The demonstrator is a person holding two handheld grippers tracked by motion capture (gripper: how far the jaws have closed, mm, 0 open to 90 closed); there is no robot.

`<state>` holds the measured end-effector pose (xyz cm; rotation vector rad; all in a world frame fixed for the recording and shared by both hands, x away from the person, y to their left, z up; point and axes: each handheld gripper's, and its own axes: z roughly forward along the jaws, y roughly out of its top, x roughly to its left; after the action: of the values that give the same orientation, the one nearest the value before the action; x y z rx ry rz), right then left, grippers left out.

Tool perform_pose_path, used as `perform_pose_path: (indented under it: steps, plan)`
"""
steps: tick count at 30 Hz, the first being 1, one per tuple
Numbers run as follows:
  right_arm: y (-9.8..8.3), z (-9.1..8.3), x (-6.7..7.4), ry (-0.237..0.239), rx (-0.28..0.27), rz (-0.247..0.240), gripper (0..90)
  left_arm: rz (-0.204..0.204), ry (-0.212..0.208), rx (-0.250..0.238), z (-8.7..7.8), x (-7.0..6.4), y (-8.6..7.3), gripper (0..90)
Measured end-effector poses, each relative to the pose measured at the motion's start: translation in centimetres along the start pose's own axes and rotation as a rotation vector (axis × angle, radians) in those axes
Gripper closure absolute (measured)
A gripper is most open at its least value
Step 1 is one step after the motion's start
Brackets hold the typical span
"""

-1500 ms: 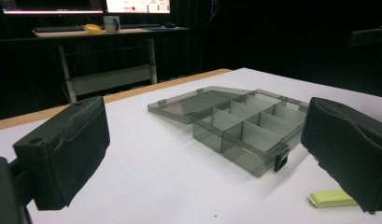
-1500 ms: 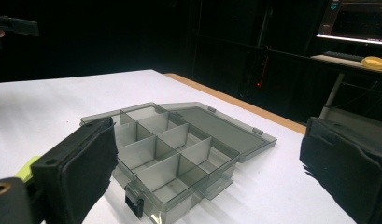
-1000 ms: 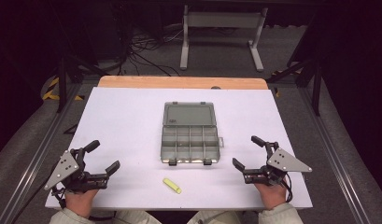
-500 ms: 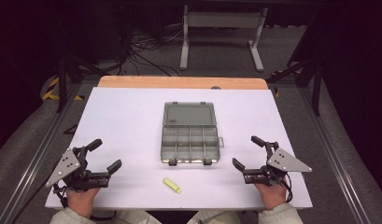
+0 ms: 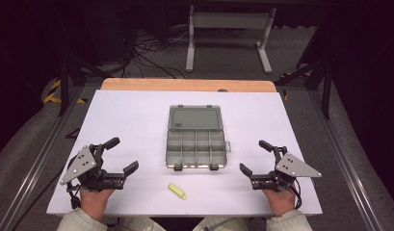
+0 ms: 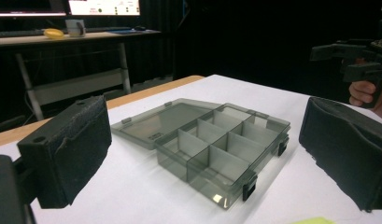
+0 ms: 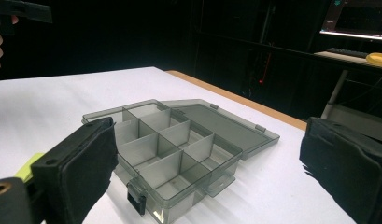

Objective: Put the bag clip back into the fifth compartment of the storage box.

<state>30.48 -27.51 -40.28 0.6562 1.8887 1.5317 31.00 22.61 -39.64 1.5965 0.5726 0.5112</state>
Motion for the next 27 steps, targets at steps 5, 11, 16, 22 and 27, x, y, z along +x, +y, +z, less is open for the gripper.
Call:
perform_pose_path:
  steps: [5, 11, 16, 22, 27]
  plan:
    - [0.0, 0.0, 0.0, 0.001, 0.001, -0.002, 4.3, -0.009, -0.029, 0.002, 1.0, -0.2, 0.4, 3.2]
    - [0.0, 0.0, 0.0, 0.004, 0.003, -0.004, 4.4, -0.006, -0.050, 0.004, 2.0, -0.4, 0.7, 3.3]
    - [0.0, 0.0, 0.0, 0.004, 0.004, -0.003, 4.4, -0.005, -0.077, 0.003, 3.1, -0.7, 1.2, 3.5]
    - [0.0, 0.0, 0.0, 0.006, 0.006, 0.000, 4.4, 0.006, -0.108, 0.011, 4.5, -1.5, 1.6, 3.6]
    - [-0.1, 0.0, 0.0, 0.008, 0.005, 0.000, 4.4, 0.017, -0.129, 0.012, 5.3, -2.0, 2.0, 3.8]
